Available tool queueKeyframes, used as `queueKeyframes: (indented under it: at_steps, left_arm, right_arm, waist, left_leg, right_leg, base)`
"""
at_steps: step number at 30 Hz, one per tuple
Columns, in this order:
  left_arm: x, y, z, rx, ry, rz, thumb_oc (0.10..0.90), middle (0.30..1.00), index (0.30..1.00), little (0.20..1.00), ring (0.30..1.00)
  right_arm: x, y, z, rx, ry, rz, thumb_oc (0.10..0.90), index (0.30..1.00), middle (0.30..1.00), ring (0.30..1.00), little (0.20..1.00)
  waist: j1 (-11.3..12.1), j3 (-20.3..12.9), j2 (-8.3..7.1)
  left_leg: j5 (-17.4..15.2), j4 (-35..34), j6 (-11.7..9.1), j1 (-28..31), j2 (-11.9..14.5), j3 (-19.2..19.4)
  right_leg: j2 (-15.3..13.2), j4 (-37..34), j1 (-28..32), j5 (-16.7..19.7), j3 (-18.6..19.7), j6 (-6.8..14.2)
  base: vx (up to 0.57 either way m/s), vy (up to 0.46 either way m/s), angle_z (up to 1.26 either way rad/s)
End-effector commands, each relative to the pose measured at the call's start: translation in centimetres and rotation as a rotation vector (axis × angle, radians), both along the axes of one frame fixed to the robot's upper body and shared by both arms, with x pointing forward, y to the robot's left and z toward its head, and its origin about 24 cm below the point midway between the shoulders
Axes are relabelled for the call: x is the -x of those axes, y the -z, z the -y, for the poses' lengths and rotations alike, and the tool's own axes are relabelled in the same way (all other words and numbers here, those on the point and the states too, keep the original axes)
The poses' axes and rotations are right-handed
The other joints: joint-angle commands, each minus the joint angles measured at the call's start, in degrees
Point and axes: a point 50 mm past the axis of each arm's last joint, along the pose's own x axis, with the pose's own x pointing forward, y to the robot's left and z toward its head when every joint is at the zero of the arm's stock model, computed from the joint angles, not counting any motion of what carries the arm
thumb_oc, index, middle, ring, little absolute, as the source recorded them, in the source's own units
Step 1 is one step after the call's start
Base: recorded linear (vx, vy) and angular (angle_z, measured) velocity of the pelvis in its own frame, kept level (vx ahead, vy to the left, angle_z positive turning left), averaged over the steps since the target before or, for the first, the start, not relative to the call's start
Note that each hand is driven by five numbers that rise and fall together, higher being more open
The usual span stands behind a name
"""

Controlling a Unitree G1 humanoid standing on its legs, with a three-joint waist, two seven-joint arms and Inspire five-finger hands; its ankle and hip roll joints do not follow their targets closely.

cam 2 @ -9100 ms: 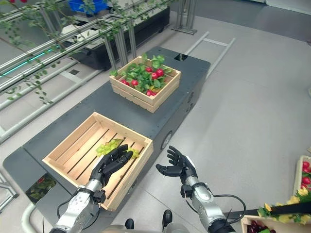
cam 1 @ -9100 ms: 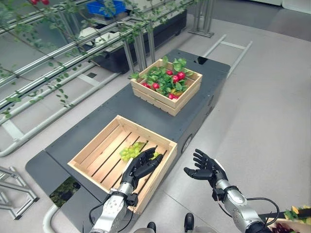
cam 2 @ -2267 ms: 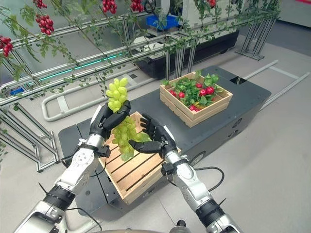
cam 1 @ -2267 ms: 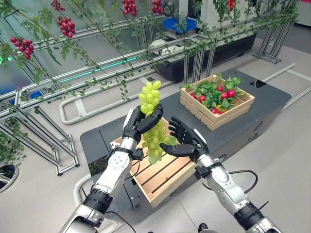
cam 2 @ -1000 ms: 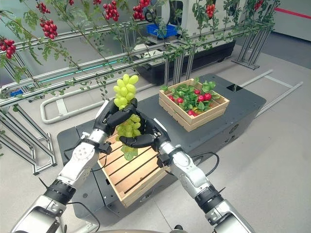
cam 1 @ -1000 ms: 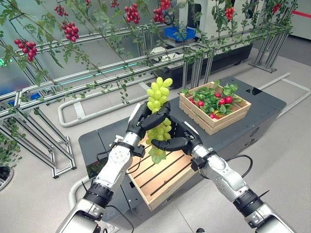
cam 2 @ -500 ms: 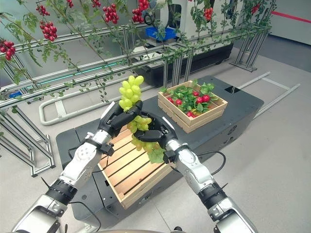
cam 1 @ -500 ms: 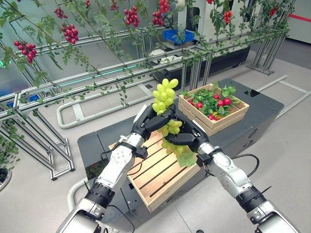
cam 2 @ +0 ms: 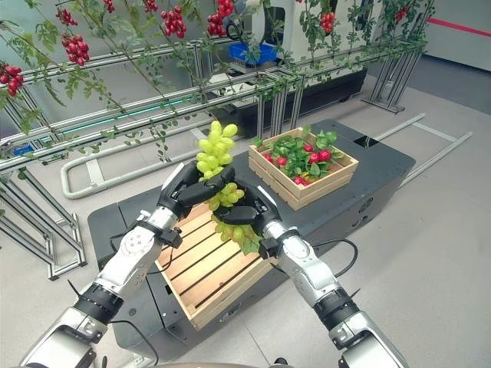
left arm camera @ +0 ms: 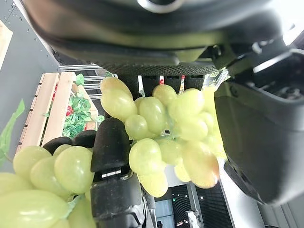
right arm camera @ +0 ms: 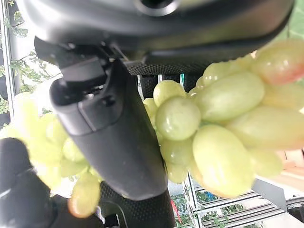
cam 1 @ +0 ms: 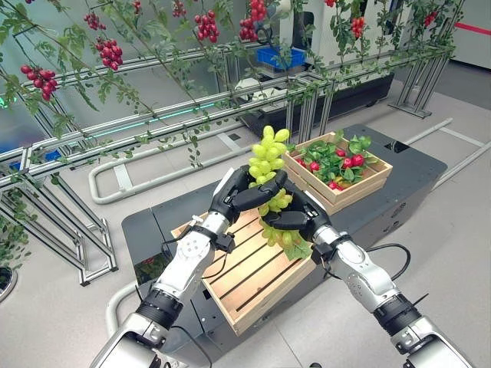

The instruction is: Pick up the fruits from the basket on one side to the basket on the other side

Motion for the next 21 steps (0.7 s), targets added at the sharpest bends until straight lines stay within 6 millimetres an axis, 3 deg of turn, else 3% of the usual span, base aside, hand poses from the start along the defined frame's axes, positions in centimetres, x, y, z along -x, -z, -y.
queueKeyframes:
  at_steps: [1,7,15,21]
  left_arm:
    - [-4.4,-3.8,-0.6,-0.02,-0.111,0.093,0.8,0.9,0.9,0.9,0.9]
    - [-4.5,-3.2,-2.2,0.035,-0.178,0.054,0.8,0.9,0.9,0.9,0.9]
    - [-3.2,-1.8,-6.1,0.245,-0.365,0.039,0.8,0.9,0.9,0.9,0.9]
    - [-2.0,-0.9,-8.4,0.265,-0.464,0.035,0.8,0.9,0.9,0.9,0.9]
  right_arm:
    - [-0.8,-11.4,-5.9,-0.317,-0.25,0.437,0.4,0.3,0.3,0.3,0.3]
    - [-1.2,-10.6,-4.8,-0.296,-0.184,0.42,0.4,0.3,0.3,0.3,0.3]
    - [-0.9,-7.9,-1.2,-0.27,-0.057,0.359,0.4,0.3,0.3,0.3,0.3]
    - [-0.3,-5.4,1.9,-0.244,0.037,0.297,0.4,0.3,0.3,0.3,0.3]
  waist:
    - [-0.51,-3.17,-0.64]
    - [-0.56,-3.21,-0.76]
    - [-1.32,-2.85,-0.81]
    - [-1.88,-2.52,-0.76]
  left_leg:
    - [-6.54,0.13,1.17,0.02,-0.54,-0.83]
    - [-6.59,0.13,1.19,0.11,-0.5,-0.71]
    - [-6.73,0.13,1.38,0.22,-0.49,-0.23]
    - [-6.89,0.13,1.49,0.33,-0.5,0.05]
  right_leg:
    - [-0.98,0.15,4.3,-7.87,-1.41,-0.63]
    - [-1.0,0.15,4.33,-7.9,-1.45,-0.63]
    - [-0.95,0.15,4.01,-7.8,-1.0,-0.64]
    - [-0.96,0.15,3.87,-7.73,-0.74,-0.48]
  base:
    - [0.0,0.0,0.0]
    - [0.0,0.0,0.0]
    - [0.0,0.001,-0.01]
    - [0.0,0.0,0.0]
